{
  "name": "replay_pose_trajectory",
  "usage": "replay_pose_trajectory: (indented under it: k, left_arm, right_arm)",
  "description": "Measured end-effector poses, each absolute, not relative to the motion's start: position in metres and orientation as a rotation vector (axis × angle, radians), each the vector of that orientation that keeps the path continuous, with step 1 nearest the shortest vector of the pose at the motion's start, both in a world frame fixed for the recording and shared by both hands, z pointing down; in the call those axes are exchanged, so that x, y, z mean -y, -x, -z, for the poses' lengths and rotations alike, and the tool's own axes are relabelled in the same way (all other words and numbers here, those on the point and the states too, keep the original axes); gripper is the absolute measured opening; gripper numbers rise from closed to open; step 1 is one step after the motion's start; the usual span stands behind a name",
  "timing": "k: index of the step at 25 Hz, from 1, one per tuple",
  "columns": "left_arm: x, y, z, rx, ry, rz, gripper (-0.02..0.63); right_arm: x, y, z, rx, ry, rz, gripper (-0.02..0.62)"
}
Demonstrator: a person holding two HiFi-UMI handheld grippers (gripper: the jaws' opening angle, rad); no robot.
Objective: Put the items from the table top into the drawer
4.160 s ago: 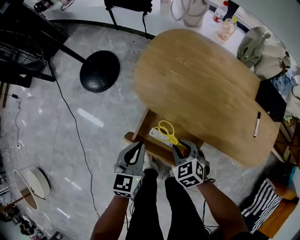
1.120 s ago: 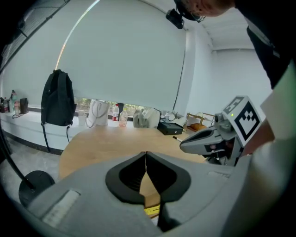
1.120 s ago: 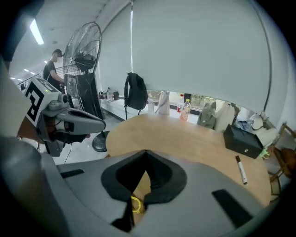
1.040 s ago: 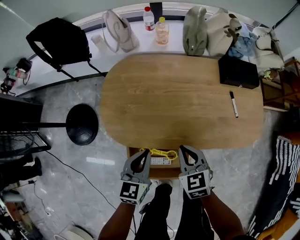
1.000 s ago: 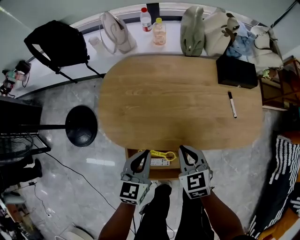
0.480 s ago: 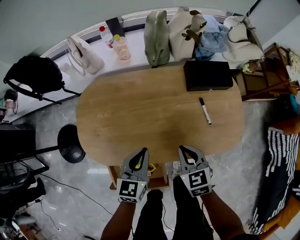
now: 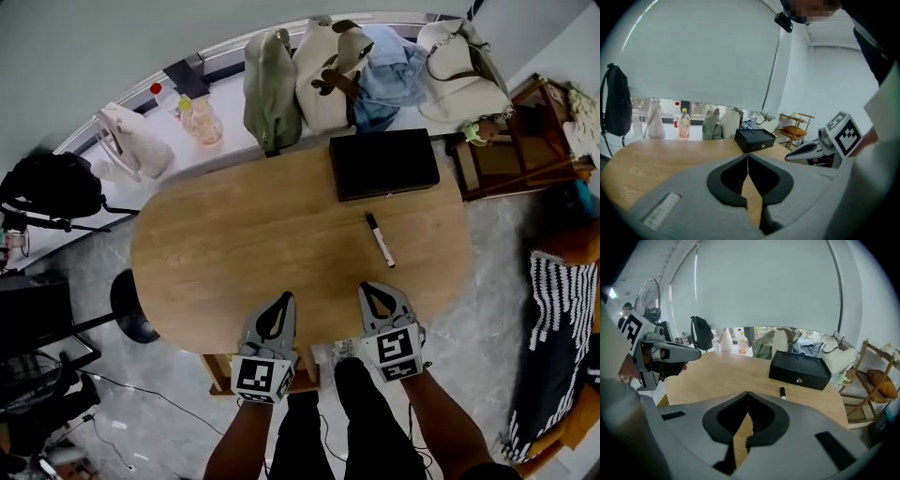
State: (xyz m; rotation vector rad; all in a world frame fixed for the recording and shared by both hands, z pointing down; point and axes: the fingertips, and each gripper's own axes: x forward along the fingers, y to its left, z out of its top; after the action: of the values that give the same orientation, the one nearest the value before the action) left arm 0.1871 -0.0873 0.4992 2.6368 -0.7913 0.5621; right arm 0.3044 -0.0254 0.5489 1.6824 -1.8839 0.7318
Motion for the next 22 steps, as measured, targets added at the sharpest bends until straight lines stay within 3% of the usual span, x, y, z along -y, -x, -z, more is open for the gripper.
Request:
replay_pose_trajectory:
  k: [4, 7, 11, 22]
  left_arm:
    - [0.093, -0.202, -0.507, 0.791, -2.638, -0.589, 0.018]
    - [0.093, -0.209, -0.513, 0.797, -2.627, -0.608, 0.018]
    - [0.091, -0.217, -0.519, 0.791, -2.624, -0.628, 0.018]
    - [0.097, -0.206, -0.538, 0.845, -2.587, -0.676, 0.018]
  right_arm:
    - [0.036, -0.330, -0.565, 1.865, -1.683, -0.758, 0.007]
    - [0.042, -0.345, -0.579, 1.846, -1.674, -0.792, 0.110]
    - [0.047, -0.367, -0.601, 1.814, -1.660, -0.839, 0.169]
    - [0.064, -0.407, -0.664, 1.723, -1.596, -0.919, 0.186]
